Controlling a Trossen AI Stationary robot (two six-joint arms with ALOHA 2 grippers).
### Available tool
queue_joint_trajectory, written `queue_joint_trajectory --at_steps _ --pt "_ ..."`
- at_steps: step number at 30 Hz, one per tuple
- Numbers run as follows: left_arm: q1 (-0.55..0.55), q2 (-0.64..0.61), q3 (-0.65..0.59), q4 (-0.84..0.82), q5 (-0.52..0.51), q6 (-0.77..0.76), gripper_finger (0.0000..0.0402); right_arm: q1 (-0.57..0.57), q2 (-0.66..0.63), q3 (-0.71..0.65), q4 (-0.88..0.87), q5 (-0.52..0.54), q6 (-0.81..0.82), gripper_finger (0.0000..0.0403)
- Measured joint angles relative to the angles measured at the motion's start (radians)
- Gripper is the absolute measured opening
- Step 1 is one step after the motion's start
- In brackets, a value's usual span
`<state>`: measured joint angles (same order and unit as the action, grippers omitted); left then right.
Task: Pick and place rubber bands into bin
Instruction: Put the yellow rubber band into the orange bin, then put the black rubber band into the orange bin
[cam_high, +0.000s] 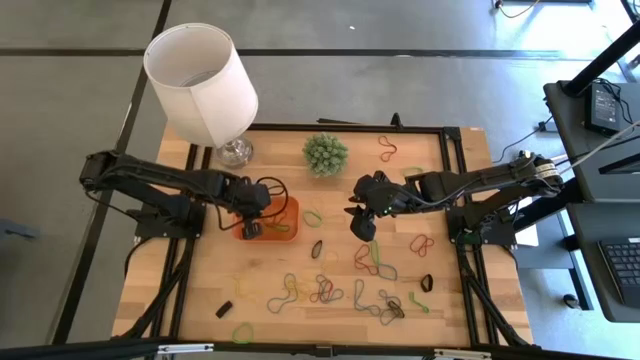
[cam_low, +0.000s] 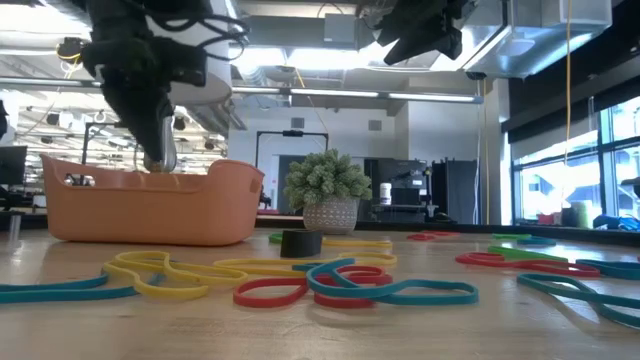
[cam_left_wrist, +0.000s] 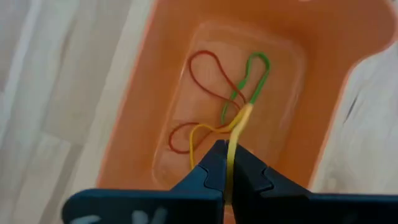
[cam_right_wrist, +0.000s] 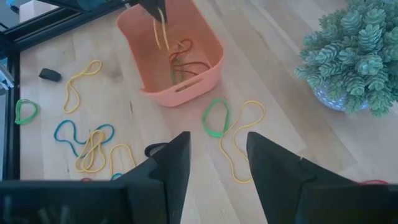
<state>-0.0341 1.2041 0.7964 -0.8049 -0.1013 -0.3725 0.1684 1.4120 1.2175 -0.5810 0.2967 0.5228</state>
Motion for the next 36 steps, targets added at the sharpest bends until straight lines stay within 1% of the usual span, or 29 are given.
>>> queue_joint_trajectory --at_steps 6,11,15,18,21,27,31,36 --pt "0.0 0.0 -0.049 0.078 0.002 -0.009 0.007 0.0 0.0 0.0 0.0 0.045 0.0 0.0162" --pt "0.001 0.0 -0.054 0.085 -0.001 -0.01 0.0117 0.0 0.0 0.0 0.0 0.05 0.002 0.0162" --pt "0.001 0.0 -0.054 0.093 -0.001 -0.01 0.0133 0.0 0.0 0.0 -0.02 0.05 0.036 0.0162" --pt "0.001 0.0 -0.054 0.118 -0.012 -0.01 0.0133 0.003 0.001 0.0 -0.1 0.05 0.111 0.0159" --pt "0.001 0.0 -0.054 0.151 -0.012 -0.009 0.0129 0.021 0.001 0.0 -0.222 0.052 0.239 0.0147" --pt "0.001 0.0 -0.053 0.203 -0.009 0.02 0.0117 0.115 0.001 0.0 -0.472 0.037 0.631 0.0115" --pt "0.001 0.0 -0.053 0.247 0.006 0.052 0.0106 0.195 0.002 0.0 -0.559 0.004 0.895 0.0108" --pt "0.001 0.0 -0.053 0.332 0.029 0.102 0.0094 0.29 0.025 0.0 -0.603 -0.005 1.134 0.0116"
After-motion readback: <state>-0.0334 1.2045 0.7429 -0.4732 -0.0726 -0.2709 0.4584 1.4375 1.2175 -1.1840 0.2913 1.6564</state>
